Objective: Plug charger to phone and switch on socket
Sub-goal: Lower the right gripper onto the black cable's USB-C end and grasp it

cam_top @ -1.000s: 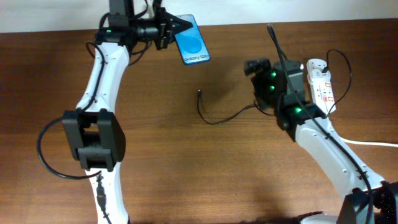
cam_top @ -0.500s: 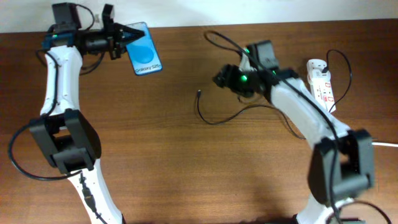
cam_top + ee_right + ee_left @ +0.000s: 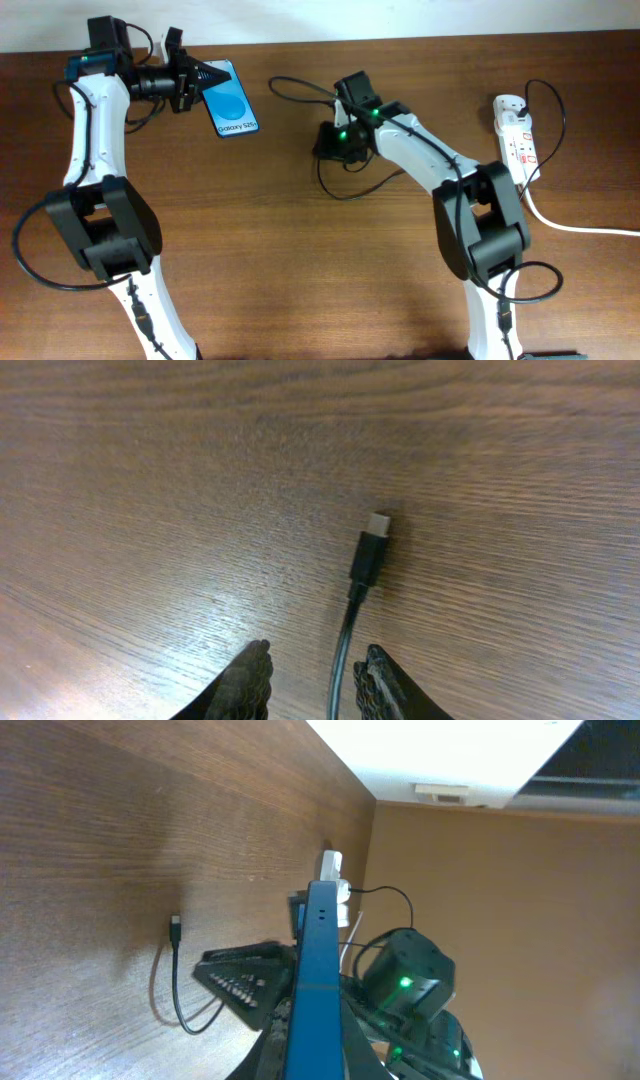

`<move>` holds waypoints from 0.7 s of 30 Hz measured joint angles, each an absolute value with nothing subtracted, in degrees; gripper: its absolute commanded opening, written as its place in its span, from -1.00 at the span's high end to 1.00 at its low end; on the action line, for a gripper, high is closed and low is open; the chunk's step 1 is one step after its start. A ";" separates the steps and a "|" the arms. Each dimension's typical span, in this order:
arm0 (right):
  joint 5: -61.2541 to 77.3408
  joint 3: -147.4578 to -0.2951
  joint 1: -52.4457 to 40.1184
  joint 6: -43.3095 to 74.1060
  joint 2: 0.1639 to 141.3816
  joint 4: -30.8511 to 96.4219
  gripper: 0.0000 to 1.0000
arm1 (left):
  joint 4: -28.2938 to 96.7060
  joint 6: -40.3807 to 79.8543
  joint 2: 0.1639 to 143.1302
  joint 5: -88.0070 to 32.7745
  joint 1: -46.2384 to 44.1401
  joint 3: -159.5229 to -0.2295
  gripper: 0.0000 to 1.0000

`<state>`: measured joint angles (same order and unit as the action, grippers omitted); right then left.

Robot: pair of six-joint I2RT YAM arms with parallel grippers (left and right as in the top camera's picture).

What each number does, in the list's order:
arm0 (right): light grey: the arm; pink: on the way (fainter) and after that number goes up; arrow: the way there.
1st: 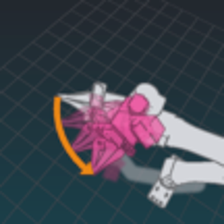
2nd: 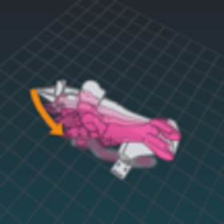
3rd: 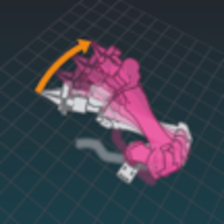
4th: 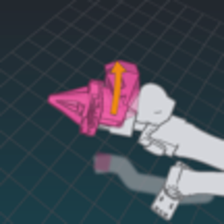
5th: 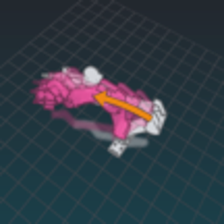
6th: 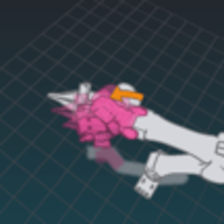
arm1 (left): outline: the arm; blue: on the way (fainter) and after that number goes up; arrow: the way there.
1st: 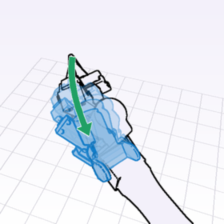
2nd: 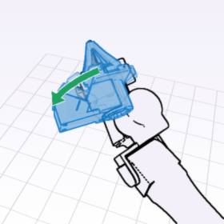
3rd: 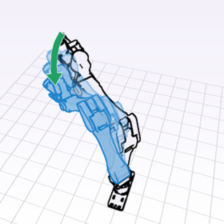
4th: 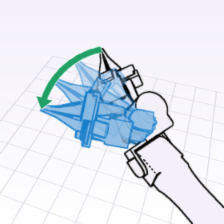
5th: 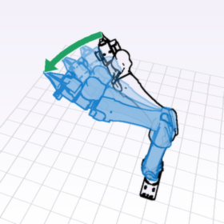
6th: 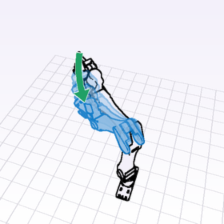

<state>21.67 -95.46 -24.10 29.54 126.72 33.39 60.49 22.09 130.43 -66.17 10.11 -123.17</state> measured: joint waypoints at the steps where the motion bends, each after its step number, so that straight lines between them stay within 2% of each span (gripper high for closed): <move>1: 21.52 -95.46 -24.51 29.54 127.42 32.97 0.35 | 60.62 21.39 130.43 -66.52 10.04 -123.17 1.00; 9: 18.87 -95.46 -24.82 28.29 130.10 30.92 0.38 | 60.66 20.29 130.43 -66.87 10.02 -123.17 1.00; 15: 18.26 -95.46 -24.82 28.05 130.30 30.13 0.53 | 60.66 20.29 130.43 -66.85 10.02 -123.17 1.00; 19: 18.31 -95.46 -24.88 28.05 130.37 30.15 0.56 | 60.66 20.29 130.43 -66.85 9.89 -123.17 1.00; 21: 18.31 -95.46 -25.12 28.08 130.39 30.33 0.65 | 60.66 20.29 130.43 -66.85 9.67 -123.17 1.00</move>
<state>18.31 -95.46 -25.12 28.08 130.39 30.33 60.66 20.29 130.43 -66.85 9.67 -123.17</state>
